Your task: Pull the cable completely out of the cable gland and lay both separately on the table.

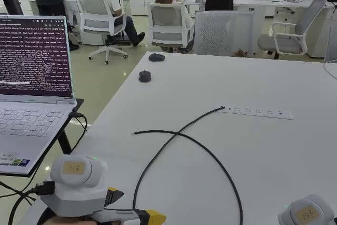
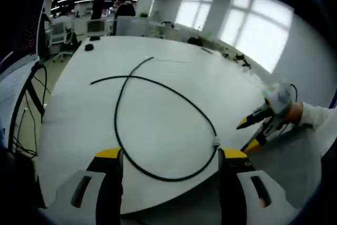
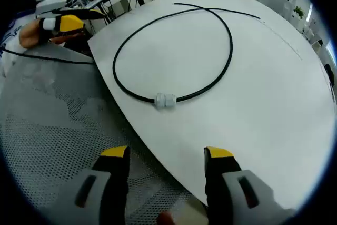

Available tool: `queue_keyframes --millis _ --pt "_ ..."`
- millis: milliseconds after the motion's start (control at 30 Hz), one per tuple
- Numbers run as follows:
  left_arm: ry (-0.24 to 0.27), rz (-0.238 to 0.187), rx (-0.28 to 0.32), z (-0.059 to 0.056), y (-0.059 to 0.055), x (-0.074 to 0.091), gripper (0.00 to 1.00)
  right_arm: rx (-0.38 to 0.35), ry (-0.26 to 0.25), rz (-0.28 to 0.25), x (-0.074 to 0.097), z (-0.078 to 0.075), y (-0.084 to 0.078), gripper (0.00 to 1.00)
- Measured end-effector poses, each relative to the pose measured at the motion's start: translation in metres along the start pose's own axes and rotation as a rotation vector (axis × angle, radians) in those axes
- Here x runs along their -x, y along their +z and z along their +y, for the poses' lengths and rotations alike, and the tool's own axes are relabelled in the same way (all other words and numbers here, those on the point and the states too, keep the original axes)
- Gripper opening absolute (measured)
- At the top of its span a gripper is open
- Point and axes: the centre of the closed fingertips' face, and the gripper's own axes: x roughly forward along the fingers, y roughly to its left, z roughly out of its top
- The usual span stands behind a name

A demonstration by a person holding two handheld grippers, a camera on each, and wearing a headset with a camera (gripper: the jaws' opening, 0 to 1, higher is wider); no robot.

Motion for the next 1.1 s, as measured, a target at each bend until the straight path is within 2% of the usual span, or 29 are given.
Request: queue_keyframes --millis 733,1100 --pt "-0.006 0.015 -0.006 -0.0011 -0.0026 -0.0017 0.72 0.005 0.01 0.001 -0.001 0.0024 0.0001 0.58" --pt "-0.002 0.004 0.003 0.0004 -0.0009 -0.0005 0.72 0.008 0.007 0.003 -0.0015 0.0025 0.0001 0.58"
